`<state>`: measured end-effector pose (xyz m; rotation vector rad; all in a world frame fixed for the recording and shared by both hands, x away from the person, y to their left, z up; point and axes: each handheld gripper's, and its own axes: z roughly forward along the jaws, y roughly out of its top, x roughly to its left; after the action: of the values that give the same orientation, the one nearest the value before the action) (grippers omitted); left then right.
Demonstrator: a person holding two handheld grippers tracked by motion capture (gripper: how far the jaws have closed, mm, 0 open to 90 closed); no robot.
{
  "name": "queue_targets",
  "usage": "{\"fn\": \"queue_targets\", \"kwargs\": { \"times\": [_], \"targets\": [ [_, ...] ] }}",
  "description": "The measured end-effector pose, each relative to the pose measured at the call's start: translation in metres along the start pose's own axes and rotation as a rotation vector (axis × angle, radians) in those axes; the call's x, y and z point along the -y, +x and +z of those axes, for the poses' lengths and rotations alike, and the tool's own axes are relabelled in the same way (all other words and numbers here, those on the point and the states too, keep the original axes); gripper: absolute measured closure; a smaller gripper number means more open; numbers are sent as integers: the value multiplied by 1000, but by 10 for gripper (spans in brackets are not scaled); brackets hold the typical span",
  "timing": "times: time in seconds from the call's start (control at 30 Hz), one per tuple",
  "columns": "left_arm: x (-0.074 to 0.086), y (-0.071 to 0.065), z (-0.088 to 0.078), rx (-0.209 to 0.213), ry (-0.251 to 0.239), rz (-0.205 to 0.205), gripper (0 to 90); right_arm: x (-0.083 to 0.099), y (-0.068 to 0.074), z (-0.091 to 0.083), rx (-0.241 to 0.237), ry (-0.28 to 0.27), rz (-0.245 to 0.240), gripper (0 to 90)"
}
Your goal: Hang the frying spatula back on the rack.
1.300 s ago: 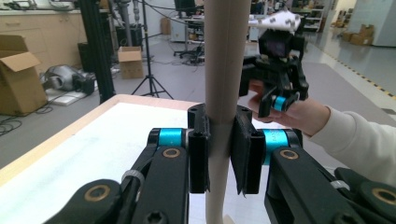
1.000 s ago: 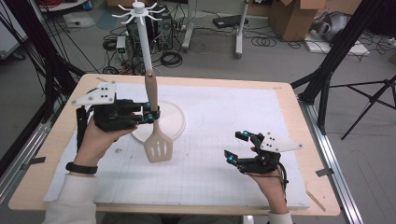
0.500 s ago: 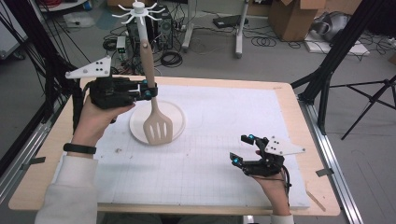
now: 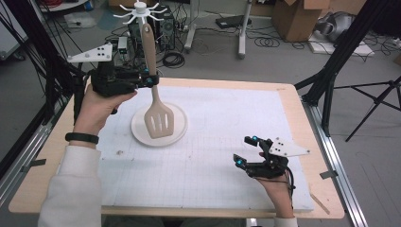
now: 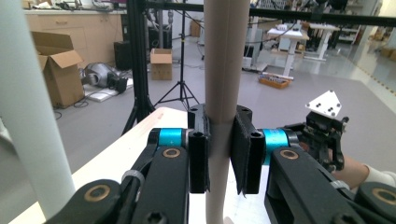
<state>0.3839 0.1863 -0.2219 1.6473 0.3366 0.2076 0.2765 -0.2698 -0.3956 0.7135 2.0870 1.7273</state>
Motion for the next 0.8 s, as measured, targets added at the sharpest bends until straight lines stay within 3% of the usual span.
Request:
{"fn": "queue_targets", "kwargs": {
  "times": [0.4, 0.8],
  "targets": [
    [3, 14, 0, -9, -8, -25, 779, 0, 0, 1, -11, -4, 5, 208],
    [3, 24, 2, -55, 3, -48, 778, 0, 0, 1, -20, -7, 7, 208]
  ]
}}
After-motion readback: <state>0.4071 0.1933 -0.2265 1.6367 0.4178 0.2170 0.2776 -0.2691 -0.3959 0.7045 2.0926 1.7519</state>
